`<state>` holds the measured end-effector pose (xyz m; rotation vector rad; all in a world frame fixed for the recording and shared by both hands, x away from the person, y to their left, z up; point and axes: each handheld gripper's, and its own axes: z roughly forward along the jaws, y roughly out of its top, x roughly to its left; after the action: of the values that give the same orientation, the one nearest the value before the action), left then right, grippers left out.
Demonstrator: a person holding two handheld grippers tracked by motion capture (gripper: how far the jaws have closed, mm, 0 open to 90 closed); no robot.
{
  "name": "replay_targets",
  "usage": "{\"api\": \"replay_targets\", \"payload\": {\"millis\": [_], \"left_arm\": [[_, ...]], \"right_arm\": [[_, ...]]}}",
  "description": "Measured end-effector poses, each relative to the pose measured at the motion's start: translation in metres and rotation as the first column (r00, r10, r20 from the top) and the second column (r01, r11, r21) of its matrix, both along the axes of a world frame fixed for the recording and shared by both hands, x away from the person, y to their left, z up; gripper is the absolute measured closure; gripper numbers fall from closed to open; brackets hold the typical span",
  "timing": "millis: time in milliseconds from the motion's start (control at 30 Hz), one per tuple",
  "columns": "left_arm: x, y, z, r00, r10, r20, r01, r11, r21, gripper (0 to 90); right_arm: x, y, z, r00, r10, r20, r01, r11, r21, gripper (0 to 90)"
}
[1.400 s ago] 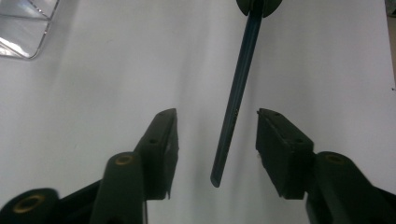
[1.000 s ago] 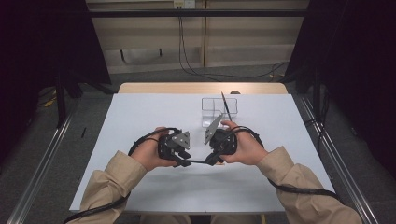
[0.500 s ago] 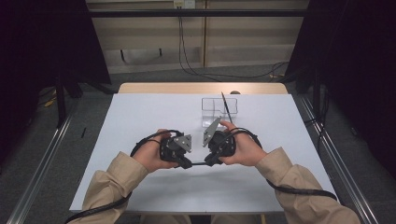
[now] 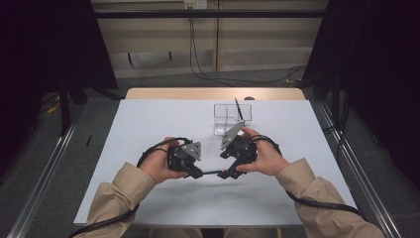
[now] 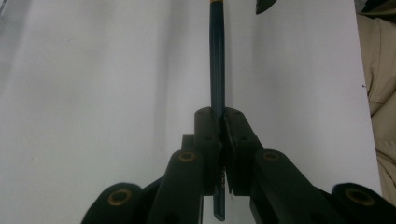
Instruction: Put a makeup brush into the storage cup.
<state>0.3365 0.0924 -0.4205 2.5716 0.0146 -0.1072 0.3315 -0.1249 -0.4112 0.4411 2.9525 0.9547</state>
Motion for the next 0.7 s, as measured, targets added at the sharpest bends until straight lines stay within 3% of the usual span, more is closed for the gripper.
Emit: {"api": "replay_targets", "payload": {"millis": [267, 367, 700], "left_arm": [[0.001, 0.006, 0.0, 0.9996, 0.026, -0.002, -0.026, 0.9995, -0.017, 85.2], [0.002, 0.009, -0.001, 0.9993, 0.031, -0.021, -0.031, 0.9992, -0.026, 85.3], [0.003, 0.021, -0.006, 0.9957, 0.085, -0.038, -0.089, 0.9896, -0.113, 85.2]], "right_arm": [[0.001, -0.013, -0.001, 0.9995, -0.031, -0.01, 0.031, 0.998, 0.055, 19.7], [0.001, -0.018, -0.002, 0.9986, -0.051, -0.008, 0.052, 0.995, 0.081, 18.4], [0.001, -0.031, -0.007, 0.9946, -0.101, -0.023, 0.103, 0.983, 0.149, 15.8]]}}
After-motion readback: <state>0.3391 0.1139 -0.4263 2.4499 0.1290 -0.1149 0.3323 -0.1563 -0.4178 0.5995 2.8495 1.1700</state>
